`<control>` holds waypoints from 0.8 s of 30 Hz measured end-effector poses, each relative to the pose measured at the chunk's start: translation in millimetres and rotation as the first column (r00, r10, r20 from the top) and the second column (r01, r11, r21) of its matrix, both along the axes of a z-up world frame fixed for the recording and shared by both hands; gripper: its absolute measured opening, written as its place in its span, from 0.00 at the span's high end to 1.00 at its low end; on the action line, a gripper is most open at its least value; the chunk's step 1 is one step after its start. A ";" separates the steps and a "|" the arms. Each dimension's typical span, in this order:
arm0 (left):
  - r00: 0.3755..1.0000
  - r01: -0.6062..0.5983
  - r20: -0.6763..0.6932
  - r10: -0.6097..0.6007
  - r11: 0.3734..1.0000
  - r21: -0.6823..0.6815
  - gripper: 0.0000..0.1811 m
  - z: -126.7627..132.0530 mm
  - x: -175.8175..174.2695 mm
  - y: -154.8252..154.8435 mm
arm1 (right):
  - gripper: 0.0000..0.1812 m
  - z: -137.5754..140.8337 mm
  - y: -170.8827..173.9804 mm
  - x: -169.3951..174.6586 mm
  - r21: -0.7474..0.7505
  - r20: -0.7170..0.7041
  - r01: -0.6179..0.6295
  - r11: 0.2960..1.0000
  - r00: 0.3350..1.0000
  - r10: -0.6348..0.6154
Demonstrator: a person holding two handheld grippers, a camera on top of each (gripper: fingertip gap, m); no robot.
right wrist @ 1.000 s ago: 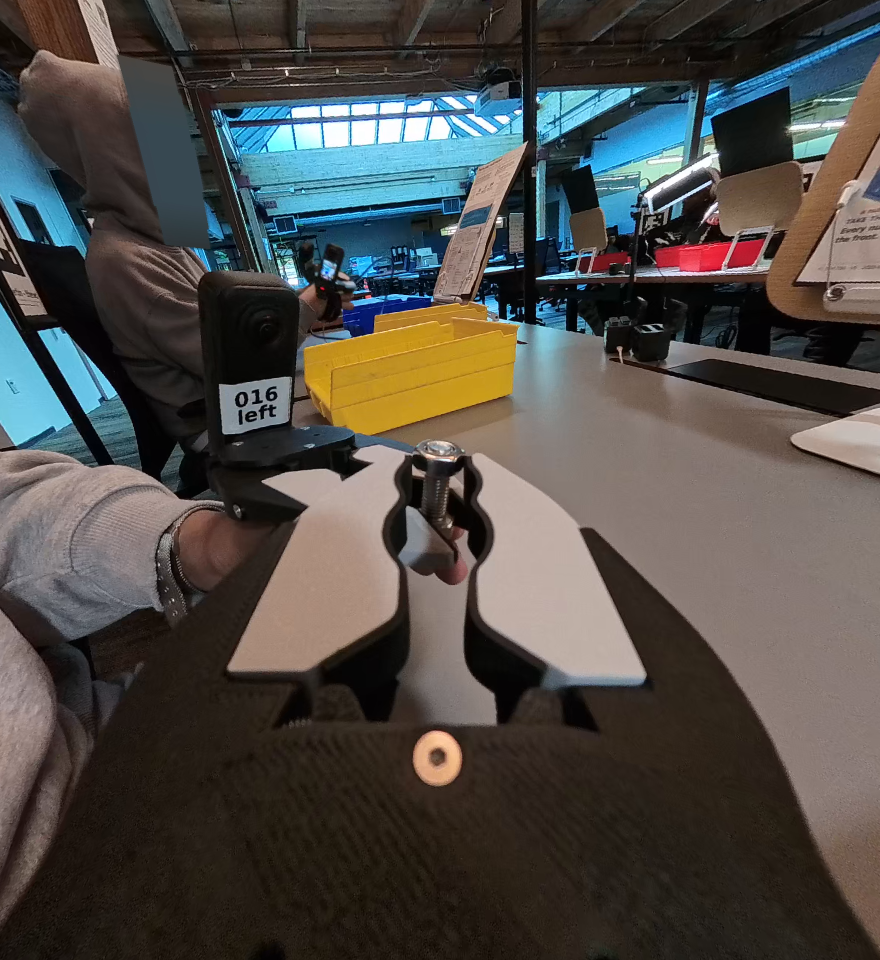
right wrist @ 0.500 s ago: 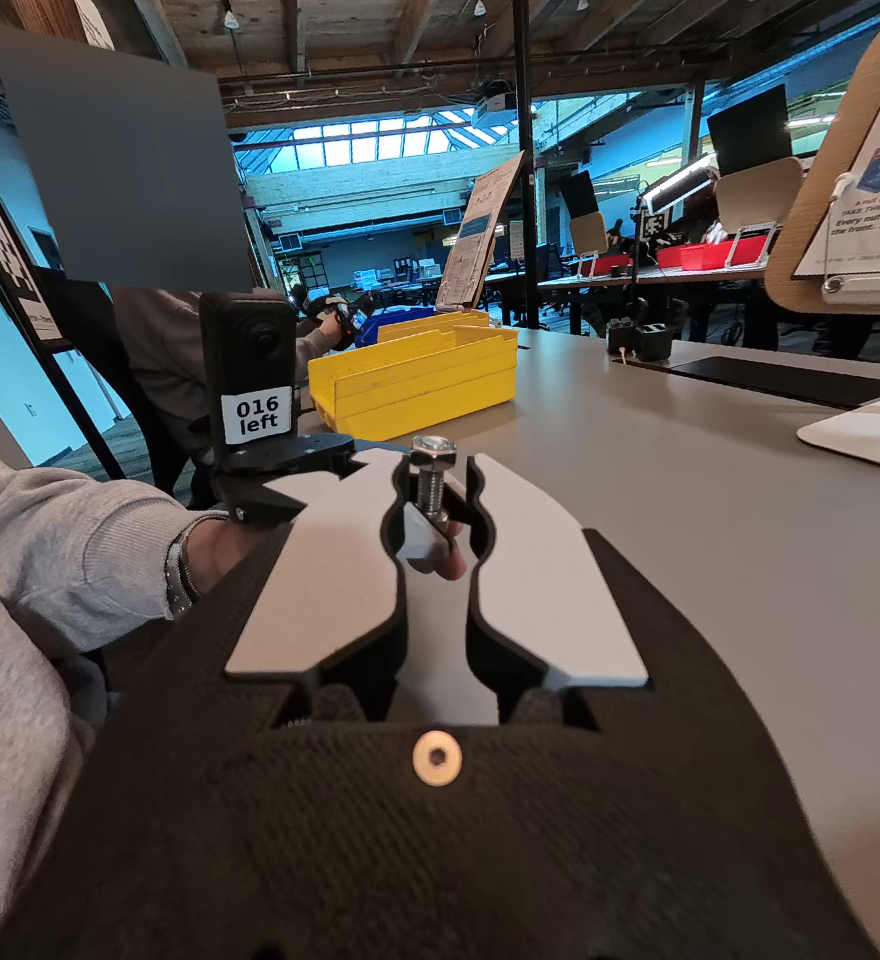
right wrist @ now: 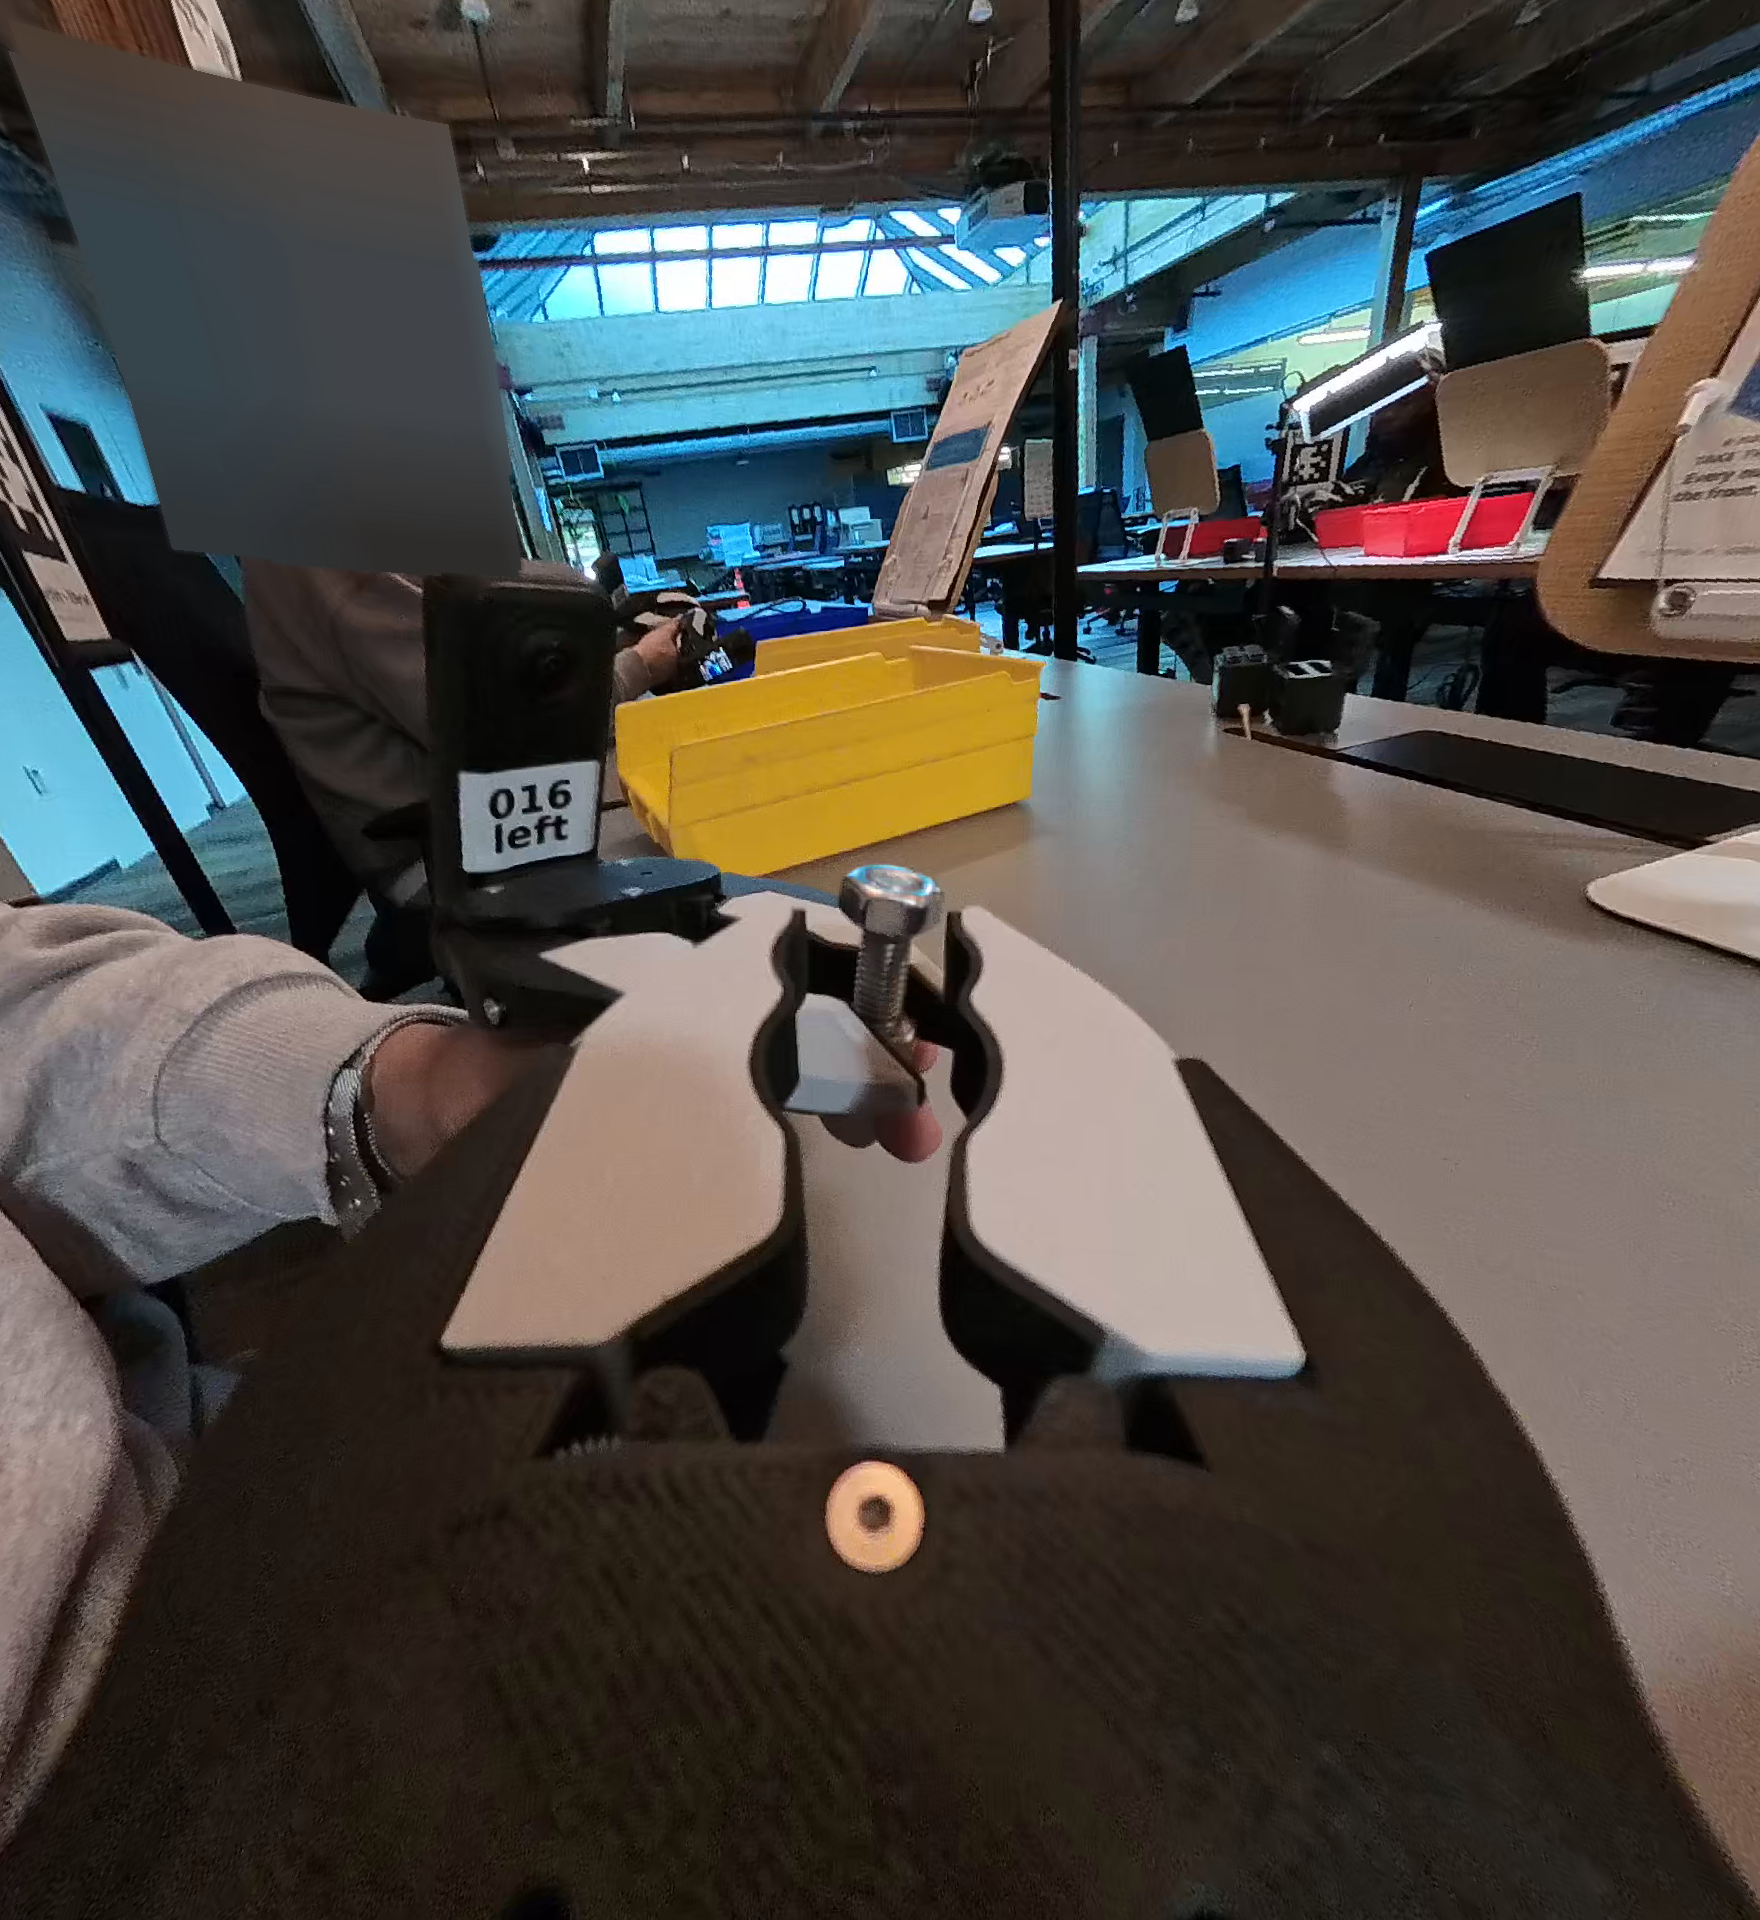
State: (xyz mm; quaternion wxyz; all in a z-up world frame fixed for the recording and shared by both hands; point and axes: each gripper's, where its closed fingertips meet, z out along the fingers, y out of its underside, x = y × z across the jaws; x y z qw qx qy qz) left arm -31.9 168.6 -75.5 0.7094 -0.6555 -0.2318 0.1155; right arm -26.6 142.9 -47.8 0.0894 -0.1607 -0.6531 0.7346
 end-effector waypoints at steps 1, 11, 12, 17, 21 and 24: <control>1.000 0.001 -0.002 -0.001 1.000 -0.001 0.90 0.0 0.4 0.5 | 0.87 -0.6 -0.9 0.3 0.007 -0.005 0.004 1.000 1.000 -0.004; 1.000 -0.003 -0.005 0.003 1.000 0.021 0.90 3.6 -1.0 -2.7 | 0.92 0.2 5.8 -4.9 0.001 0.000 0.030 1.000 1.000 -0.030; 1.000 -0.002 -0.006 0.002 1.000 0.019 0.90 3.5 -0.8 -2.3 | 0.93 -0.5 7.0 -6.6 0.005 0.001 0.040 0.999 0.999 -0.040; 1.000 -0.002 -0.008 0.002 1.000 0.016 0.90 3.1 -0.4 -2.0 | 0.95 0.7 8.4 -6.5 0.004 -0.009 0.043 0.999 0.999 -0.043; 1.000 -0.001 -0.005 0.001 1.000 0.014 0.90 2.6 -0.3 -1.7 | 0.92 3.0 4.9 -1.4 -0.008 -0.016 0.015 1.000 1.000 -0.015; 1.000 0.000 -0.012 0.000 1.000 0.007 0.90 2.1 0.7 -0.7 | 0.91 1.9 2.9 -0.4 -0.001 -0.016 0.012 1.000 1.000 -0.012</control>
